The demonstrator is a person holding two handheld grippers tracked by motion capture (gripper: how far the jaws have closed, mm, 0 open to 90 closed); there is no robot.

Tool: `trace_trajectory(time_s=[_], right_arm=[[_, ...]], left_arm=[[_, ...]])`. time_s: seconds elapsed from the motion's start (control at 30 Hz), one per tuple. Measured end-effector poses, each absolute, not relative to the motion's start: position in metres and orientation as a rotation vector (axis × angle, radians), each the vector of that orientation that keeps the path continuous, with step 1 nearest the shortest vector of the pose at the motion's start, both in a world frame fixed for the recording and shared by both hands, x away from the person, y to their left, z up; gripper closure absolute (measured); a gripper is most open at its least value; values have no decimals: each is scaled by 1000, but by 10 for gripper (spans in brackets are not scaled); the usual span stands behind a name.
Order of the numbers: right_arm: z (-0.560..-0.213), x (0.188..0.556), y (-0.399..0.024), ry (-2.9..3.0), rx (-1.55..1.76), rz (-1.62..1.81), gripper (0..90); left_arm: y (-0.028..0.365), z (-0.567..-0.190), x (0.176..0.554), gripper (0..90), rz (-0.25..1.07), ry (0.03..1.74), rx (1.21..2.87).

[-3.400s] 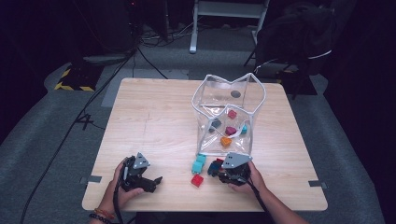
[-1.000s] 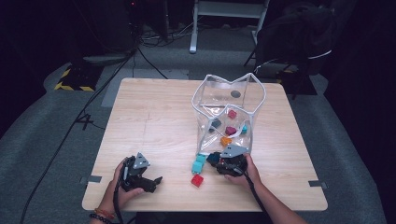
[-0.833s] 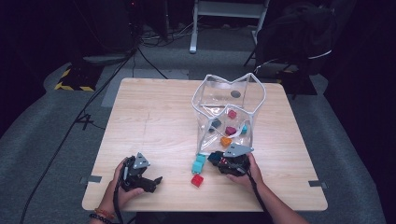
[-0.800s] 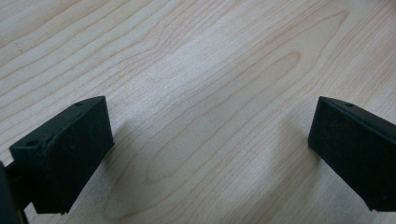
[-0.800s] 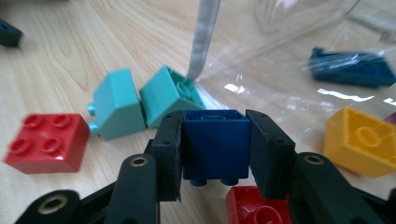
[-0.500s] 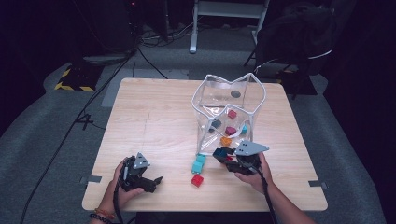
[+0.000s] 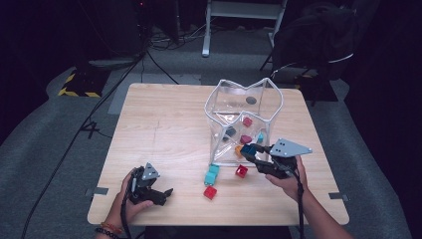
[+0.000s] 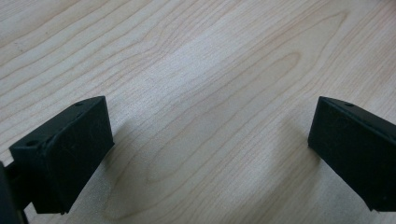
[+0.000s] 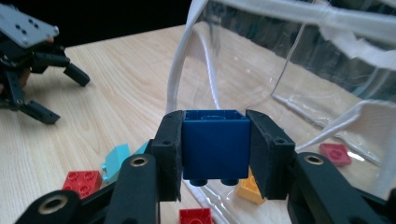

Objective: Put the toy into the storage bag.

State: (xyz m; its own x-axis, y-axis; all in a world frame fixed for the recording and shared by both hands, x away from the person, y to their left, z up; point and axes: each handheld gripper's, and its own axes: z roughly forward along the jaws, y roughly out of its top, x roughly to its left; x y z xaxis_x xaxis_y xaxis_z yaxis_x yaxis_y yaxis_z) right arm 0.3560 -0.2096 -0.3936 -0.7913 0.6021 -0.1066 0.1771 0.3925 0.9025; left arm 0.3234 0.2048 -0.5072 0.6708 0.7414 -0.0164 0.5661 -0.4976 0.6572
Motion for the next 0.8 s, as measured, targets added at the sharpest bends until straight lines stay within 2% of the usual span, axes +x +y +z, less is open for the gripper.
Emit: trace_trajectory(time_s=[0.8], right_arm=[[-339,349,-228,2121,615,1423,594]], left_arm=[[205,-507,323,1,357,1002,2244]])
